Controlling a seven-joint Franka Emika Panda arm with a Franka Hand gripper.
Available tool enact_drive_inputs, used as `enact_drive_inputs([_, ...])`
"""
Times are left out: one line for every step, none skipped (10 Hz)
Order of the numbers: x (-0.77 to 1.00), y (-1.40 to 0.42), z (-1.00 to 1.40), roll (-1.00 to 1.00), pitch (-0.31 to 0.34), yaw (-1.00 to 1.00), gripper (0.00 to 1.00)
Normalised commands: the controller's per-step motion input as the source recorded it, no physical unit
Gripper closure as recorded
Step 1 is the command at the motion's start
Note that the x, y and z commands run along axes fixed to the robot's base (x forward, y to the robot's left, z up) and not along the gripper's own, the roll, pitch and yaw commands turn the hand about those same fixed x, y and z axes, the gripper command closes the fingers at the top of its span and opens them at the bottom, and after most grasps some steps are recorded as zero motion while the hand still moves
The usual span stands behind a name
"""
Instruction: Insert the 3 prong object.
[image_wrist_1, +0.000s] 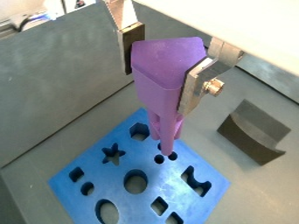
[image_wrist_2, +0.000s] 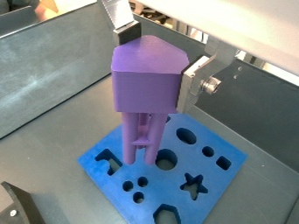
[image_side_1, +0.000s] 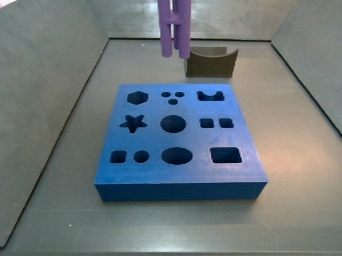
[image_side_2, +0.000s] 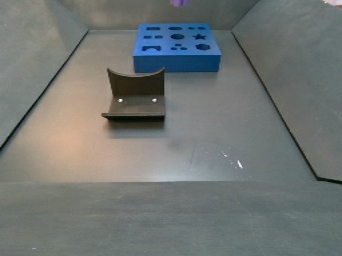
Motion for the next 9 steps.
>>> enact_drive_inputs([0.0,0.04,-0.38,-0.32,0.079,-0.66,1.0])
enact_drive_inputs([0.01,0.06,-0.34,-0.34,0.089,-0.62,1.0])
enact_drive_inputs([0.0,0.08,-0.36,-0.32,0.1,-0.62,1.0])
enact_drive_inputs([0.0,0.01,-0.41,-0.28,0.124,-0.72,1.0])
enact_drive_inputs([0.0,0.12,-0.41,-0.22,0.024,-0.68,1.0])
enact_drive_inputs([0.03,0.19,-0.26,-0.25,0.0,-0.61,1.0])
enact_drive_inputs([0.0,0.63,-0.23,-0.47,-0.07,-0.05,1.0])
enact_drive_inputs([0.01,0.71,-0.22,-0.48,-0.076,0.0,1.0])
enact_drive_inputs([0.13,0.47,-0.16,-0.39,-0.074,-0.25,1.0])
